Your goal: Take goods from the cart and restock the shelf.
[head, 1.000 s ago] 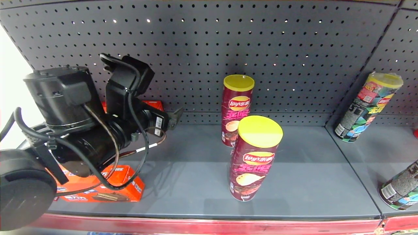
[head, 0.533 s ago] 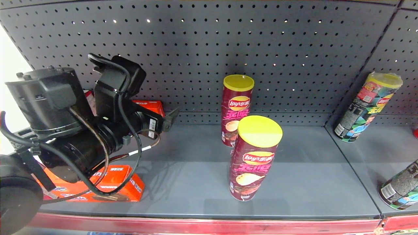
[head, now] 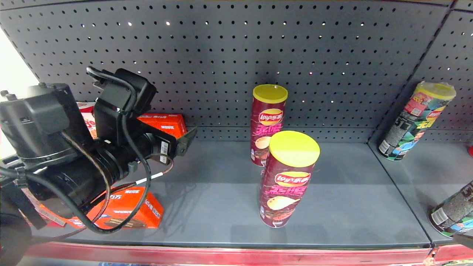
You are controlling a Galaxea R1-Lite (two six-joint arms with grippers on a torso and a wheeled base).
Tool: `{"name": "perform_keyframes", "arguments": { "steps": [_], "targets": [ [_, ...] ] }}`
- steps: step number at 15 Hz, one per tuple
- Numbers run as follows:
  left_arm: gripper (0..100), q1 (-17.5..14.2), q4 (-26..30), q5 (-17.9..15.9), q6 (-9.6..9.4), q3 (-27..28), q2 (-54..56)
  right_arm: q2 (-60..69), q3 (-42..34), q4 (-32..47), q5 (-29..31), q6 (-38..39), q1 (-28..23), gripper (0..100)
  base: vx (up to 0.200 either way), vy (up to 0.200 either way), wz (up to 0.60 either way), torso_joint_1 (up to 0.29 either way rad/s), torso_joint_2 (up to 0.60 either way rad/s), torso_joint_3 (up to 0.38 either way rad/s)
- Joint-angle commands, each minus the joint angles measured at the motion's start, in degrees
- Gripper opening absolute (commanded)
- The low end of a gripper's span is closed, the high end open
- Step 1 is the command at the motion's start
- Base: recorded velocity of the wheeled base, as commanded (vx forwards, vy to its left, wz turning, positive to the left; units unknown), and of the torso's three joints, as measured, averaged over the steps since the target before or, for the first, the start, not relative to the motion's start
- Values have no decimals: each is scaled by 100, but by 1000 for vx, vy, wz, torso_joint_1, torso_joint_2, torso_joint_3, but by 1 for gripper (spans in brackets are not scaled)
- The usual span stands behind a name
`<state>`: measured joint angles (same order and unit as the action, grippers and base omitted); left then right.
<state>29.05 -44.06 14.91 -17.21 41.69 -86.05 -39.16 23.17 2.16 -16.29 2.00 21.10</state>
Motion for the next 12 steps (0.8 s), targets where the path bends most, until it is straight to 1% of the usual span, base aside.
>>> {"name": "perform_keyframes", "arguments": {
  "steps": [1,2,3,5,6,7,10,12],
  "targets": [
    [100,-13,-6,-6,7,-21,98,-1077,117,-348,161,-15,483,100,0,0,0,0,0,0],
    [100,-40,-15,-6,7,-21,106,-1208,223,-348,275,-15,570,100,0,0,0,0,0,0],
    [100,-93,-24,-14,7,-30,106,-1481,398,-392,556,-15,764,100,0,0,0,0,0,0],
    [100,-93,-50,-14,7,-73,106,-1894,557,-646,1110,-15,1071,100,0,0,0,0,0,0],
    [100,-93,-86,-14,-1,-73,106,-2289,644,-1016,1673,-15,1388,100,0,0,0,0,0,0],
    [100,-93,-86,-14,-10,-73,98,-2579,697,-1270,1963,-15,1485,100,0,0,0,0,0,0],
    [100,-110,-156,-14,-10,-73,98,-3028,961,-1323,2103,-24,1493,100,0,0,0,0,0,0],
    [100,-172,-270,-14,-19,-144,71,-3450,1321,-1323,2147,-24,1493,100,0,0,0,0,0,0]
  ]
}}
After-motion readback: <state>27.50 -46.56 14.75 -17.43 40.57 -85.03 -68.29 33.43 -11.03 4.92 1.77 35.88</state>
